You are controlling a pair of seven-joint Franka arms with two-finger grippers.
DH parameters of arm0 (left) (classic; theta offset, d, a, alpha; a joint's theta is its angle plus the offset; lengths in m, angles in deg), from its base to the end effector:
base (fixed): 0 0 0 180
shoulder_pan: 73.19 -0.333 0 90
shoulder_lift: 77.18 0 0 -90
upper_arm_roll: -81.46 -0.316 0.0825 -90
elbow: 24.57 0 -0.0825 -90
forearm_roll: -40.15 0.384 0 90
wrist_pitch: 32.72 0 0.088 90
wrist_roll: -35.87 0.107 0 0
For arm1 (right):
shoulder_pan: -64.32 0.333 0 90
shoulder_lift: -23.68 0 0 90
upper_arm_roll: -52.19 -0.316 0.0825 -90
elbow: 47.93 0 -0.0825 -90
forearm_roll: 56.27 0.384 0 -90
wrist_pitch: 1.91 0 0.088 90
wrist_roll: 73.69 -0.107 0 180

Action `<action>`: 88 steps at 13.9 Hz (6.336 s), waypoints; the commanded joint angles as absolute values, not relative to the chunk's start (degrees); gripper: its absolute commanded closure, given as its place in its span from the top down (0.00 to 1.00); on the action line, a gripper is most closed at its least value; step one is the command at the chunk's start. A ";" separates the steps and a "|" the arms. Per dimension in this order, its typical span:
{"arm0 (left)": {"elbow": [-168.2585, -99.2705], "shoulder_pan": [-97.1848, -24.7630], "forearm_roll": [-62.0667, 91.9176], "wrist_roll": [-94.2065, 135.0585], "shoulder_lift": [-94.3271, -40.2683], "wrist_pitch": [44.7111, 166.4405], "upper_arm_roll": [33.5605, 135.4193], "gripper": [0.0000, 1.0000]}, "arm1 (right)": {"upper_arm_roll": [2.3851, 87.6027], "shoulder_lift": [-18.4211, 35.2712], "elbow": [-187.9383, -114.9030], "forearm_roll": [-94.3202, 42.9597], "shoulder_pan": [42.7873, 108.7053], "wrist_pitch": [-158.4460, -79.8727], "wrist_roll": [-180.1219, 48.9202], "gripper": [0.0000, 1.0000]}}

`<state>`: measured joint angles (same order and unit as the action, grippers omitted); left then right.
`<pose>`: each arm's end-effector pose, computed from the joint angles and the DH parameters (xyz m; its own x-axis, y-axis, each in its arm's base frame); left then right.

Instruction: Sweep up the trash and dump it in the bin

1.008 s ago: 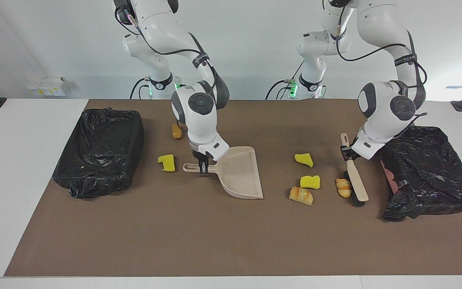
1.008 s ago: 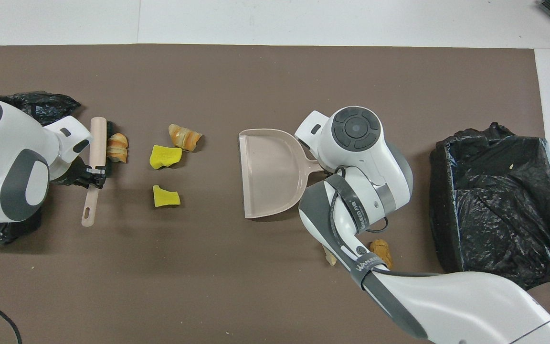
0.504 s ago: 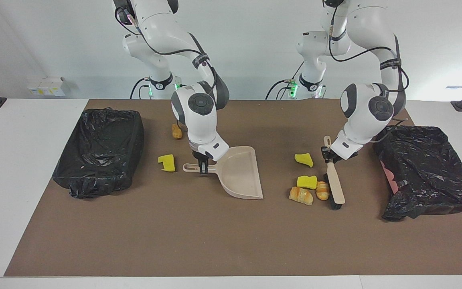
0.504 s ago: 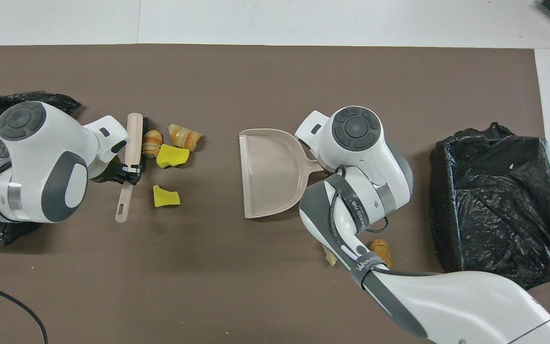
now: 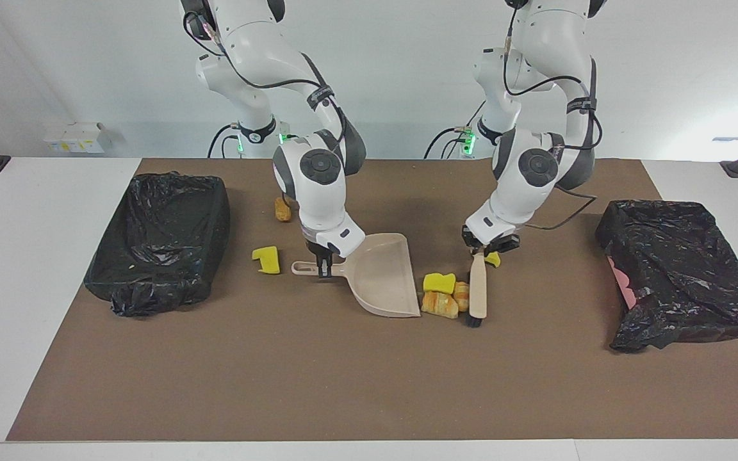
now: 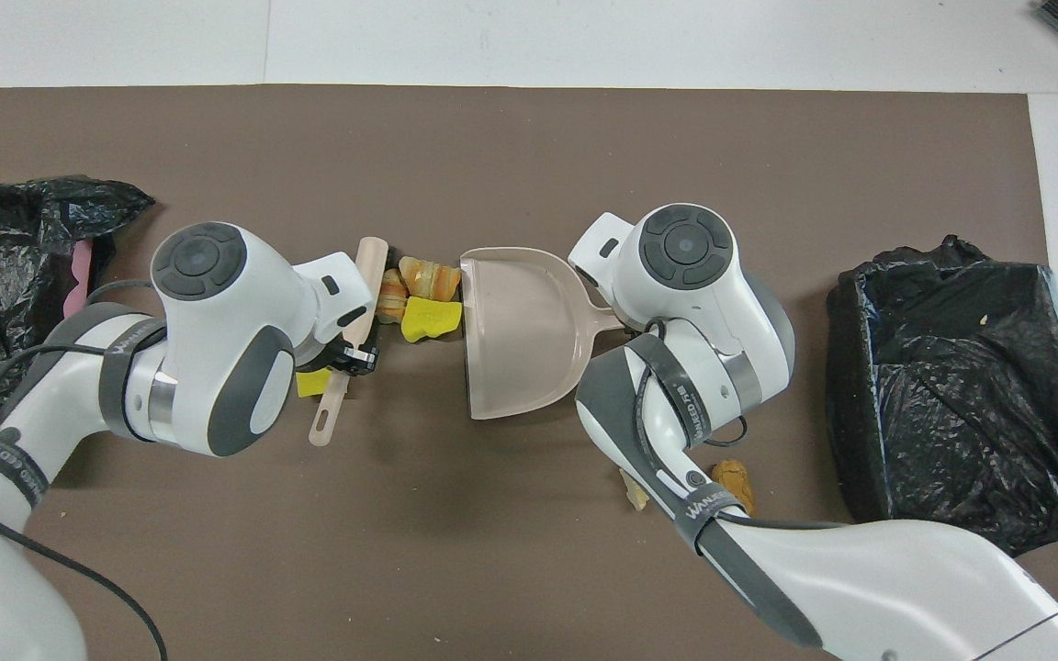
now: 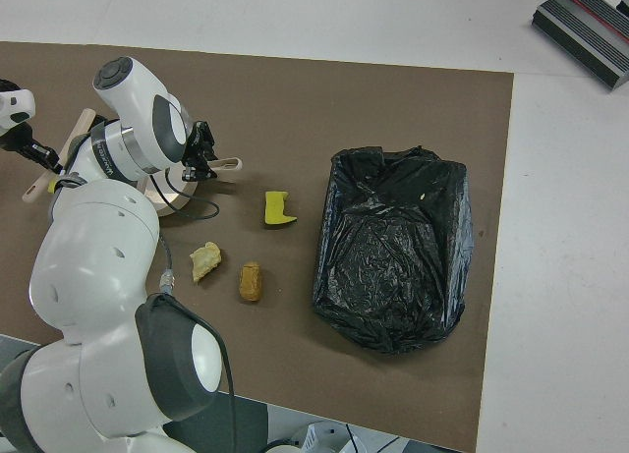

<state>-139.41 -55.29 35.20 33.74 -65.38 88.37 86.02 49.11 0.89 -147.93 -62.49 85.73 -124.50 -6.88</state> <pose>0.5350 -0.2242 0.3480 0.9474 -0.3034 -0.1014 -0.2960 -0.9517 0.0817 0.5981 0.2640 0.3469 -0.0761 0.9949 -0.0665 0.9967 0.0778 0.0237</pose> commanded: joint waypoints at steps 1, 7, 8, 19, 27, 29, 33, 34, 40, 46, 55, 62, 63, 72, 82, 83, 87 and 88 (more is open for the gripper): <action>-141.28 -49.92 31.90 33.85 -67.33 88.22 85.24 0.00 | 48.94 0.56 -148.30 -63.74 85.15 -125.49 -5.31 0.00; -139.44 -41.64 26.70 16.82 -67.60 88.31 85.15 0.00 | 48.94 0.56 -148.30 -63.74 85.15 -125.49 -5.31 0.00; -139.35 -42.16 26.62 16.45 -68.12 87.70 85.07 0.00 | 48.94 0.56 -148.30 -63.74 85.15 -125.49 -5.31 0.00; -154.16 -58.06 34.96 6.25 -87.00 74.30 84.36 0.00 | 48.94 0.56 -148.30 -63.65 85.15 -125.49 -5.31 0.00; -166.07 -57.22 35.23 6.60 -87.38 89.79 84.71 0.00 | 48.94 0.56 -148.30 -63.65 85.15 -125.49 -5.31 0.00; -165.46 -53.26 34.97 7.21 -84.67 92.59 84.71 0.00 | 48.94 0.56 -148.30 -63.65 85.06 -125.49 -5.31 0.00; -161.07 -43.94 30.50 6.95 -78.77 97.96 84.80 0.00 | 48.94 0.56 -148.30 -63.65 85.06 -125.49 -5.31 0.00; -160.63 -42.18 29.44 6.95 -78.42 99.02 84.80 0.00 | 48.94 0.56 -148.30 -63.65 85.06 -125.49 -5.31 0.00; -154.82 -33.47 24.42 4.06 -75.86 99.47 84.71 0.00 | 48.86 0.56 -148.22 -63.65 84.98 -125.49 -5.31 0.00; -152.37 -36.98 24.51 2.83 -75.52 98.24 84.36 0.00 | 48.94 0.56 -148.22 -63.65 84.89 -125.49 -5.22 0.00; -145.52 -30.82 24.50 -0.86 -73.58 98.51 85.15 0.00 | 48.94 0.56 -148.22 -63.65 84.80 -125.49 -5.22 0.00; -145.67 -31.09 25.21 -1.05 -76.74 86.13 84.71 0.00 | 48.85 0.56 -148.22 -63.65 84.71 -125.49 -5.22 0.00; -146.29 -31.09 25.30 -1.22 -77.44 84.11 84.71 0.00 | 48.94 0.56 -148.22 -63.65 84.71 -125.49 -5.22 0.00; -145.86 -32.94 26.09 -7.11 -79.91 83.82 84.54 0.00 | 48.94 0.48 -147.86 -62.77 84.10 -125.40 -5.22 0.00; -160.17 -34.26 27.93 -8.43 -87.90 87.24 85.06 0.00 | 48.77 6.88 -148.04 -61.73 77.08 -122.24 -2.07 0.00; -161.23 -33.39 27.93 -8.51 -87.90 88.38 85.15 0.00 | 48.77 8.37 -147.95 -60.50 75.15 -121.10 -0.40 0.00; -165.79 -29.43 27.93 -10.09 -87.12 94.96 85.24 0.00 | 48.85 14.96 -148.04 -56.90 66.72 -114.51 9.16 0.00; -167.02 -28.29 27.93 -11.23 -86.94 97.60 85.24 0.00 | 48.85 16.63 -148.04 -56.36 64.61 -112.93 11.54 0.00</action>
